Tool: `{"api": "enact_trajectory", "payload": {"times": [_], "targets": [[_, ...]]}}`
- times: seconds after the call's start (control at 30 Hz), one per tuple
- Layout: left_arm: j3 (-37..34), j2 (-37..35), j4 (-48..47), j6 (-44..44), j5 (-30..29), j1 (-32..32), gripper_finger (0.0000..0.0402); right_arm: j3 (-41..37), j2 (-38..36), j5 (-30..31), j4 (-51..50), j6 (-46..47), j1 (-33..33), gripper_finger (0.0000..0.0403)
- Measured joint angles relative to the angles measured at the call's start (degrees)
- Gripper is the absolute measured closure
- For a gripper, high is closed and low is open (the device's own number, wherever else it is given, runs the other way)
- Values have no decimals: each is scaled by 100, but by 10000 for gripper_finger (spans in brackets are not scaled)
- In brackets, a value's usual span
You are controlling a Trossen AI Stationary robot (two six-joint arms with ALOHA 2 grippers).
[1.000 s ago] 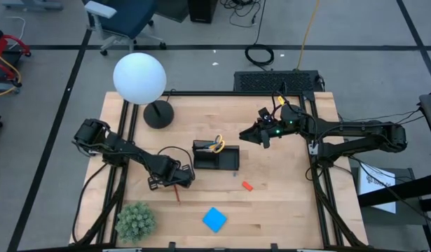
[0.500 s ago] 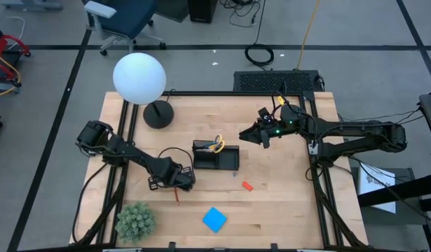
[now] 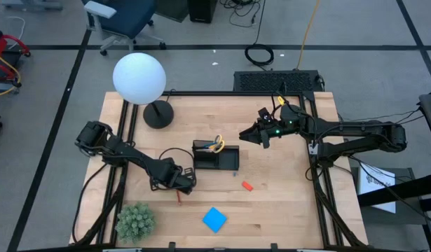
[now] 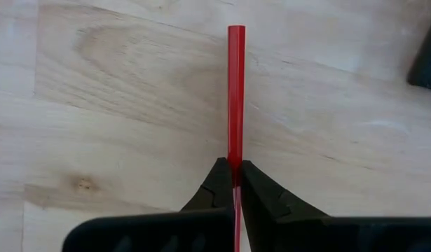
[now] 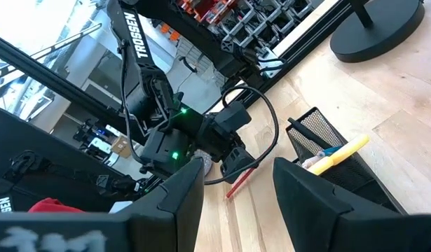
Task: Pick and place office supplies into organizer
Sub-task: Put the red pencil into the desk organizer
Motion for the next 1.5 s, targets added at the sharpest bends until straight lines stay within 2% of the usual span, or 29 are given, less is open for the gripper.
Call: {"api": "enact_trajectory", "payload": {"times": [0.13,0.4,0.77,1.07,1.5], "targets": [[11,-152,49,-2,-215,-99,401,0,0,2,0,23,1,243],[17,-848,-77,-41,-1402,-327,401,0,0,7,98,190,0,243],[20,-1799,183,883,-3016,-480,402,0,-2,0,689,777,0,243],[20,-2197,1577,2393,-4132,-398,402,2,-4,-292,1128,1141,2,243],[20,-2229,4409,4978,-4161,169,401,2,89,-281,1433,1228,179,243]]}}
